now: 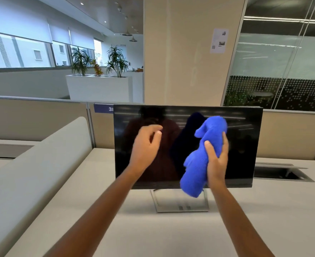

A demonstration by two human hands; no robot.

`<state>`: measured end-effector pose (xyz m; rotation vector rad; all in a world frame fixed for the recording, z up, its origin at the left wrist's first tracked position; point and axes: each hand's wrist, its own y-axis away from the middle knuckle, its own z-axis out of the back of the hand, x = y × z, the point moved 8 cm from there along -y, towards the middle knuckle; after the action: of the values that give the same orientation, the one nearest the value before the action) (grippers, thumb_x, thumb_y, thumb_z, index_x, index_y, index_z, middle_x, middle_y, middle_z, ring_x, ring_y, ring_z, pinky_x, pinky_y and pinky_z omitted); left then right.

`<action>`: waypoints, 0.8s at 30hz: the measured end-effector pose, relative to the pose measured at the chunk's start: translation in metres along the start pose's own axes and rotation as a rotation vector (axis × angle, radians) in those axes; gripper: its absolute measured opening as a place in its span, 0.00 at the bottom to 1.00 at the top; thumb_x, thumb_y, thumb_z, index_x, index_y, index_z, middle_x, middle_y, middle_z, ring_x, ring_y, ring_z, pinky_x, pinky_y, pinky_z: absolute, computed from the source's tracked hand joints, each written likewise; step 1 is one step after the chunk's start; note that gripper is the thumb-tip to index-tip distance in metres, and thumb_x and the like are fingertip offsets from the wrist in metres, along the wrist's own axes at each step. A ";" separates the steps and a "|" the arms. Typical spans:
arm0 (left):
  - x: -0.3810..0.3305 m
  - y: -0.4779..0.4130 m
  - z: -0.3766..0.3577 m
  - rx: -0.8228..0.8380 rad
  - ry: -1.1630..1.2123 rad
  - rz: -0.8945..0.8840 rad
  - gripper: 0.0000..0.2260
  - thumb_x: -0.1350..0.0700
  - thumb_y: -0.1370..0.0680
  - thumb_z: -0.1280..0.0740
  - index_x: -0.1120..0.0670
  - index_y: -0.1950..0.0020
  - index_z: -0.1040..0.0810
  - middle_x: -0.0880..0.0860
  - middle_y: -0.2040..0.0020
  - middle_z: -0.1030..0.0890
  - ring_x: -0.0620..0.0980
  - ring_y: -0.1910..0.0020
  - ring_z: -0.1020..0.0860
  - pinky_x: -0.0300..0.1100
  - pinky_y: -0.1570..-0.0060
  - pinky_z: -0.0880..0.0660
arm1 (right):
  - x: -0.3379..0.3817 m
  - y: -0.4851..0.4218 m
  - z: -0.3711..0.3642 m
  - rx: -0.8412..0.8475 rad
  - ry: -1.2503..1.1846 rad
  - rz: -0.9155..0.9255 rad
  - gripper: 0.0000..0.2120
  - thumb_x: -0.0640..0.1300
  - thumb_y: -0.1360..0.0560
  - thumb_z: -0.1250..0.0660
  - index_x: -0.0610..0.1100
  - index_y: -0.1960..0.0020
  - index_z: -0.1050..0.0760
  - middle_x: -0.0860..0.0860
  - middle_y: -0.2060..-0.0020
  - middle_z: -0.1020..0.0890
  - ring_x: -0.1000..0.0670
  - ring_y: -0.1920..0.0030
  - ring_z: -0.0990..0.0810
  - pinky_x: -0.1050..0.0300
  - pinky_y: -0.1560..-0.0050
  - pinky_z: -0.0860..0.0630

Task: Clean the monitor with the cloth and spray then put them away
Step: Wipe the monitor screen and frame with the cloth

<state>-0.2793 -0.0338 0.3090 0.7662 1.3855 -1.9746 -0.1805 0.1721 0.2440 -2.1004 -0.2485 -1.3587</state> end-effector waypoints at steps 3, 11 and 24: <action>-0.002 -0.028 0.047 -0.190 -0.121 -0.096 0.11 0.61 0.22 0.40 0.59 0.41 0.25 0.57 0.43 0.24 0.51 0.41 0.27 0.43 0.37 0.33 | 0.029 -0.028 0.015 -0.161 0.264 0.227 0.28 0.45 0.25 0.34 0.48 0.27 0.40 0.46 0.30 0.33 0.48 0.33 0.32 0.66 0.34 0.38; 0.057 -0.082 0.078 -0.074 -0.139 0.209 0.19 0.51 0.18 0.52 0.56 0.29 0.40 0.57 0.28 0.38 0.55 0.26 0.42 0.48 0.30 0.43 | 0.024 -0.093 0.054 -0.469 0.808 0.243 0.28 0.53 0.22 0.41 0.48 0.25 0.44 0.37 0.27 0.45 0.35 0.31 0.39 0.41 0.33 0.40; 0.093 -0.099 0.080 -0.016 0.159 0.260 0.21 0.49 0.18 0.54 0.53 0.28 0.36 0.56 0.28 0.33 0.54 0.28 0.37 0.54 0.28 0.40 | -0.018 -0.051 -0.050 -0.377 1.037 0.318 0.25 0.54 0.22 0.49 0.47 0.27 0.40 0.40 0.27 0.39 0.35 0.29 0.38 0.36 0.42 0.34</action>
<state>-0.4238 -0.0962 0.3225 1.0588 1.3147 -1.7303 -0.2510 0.1860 0.2625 -1.3256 0.7759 -2.1659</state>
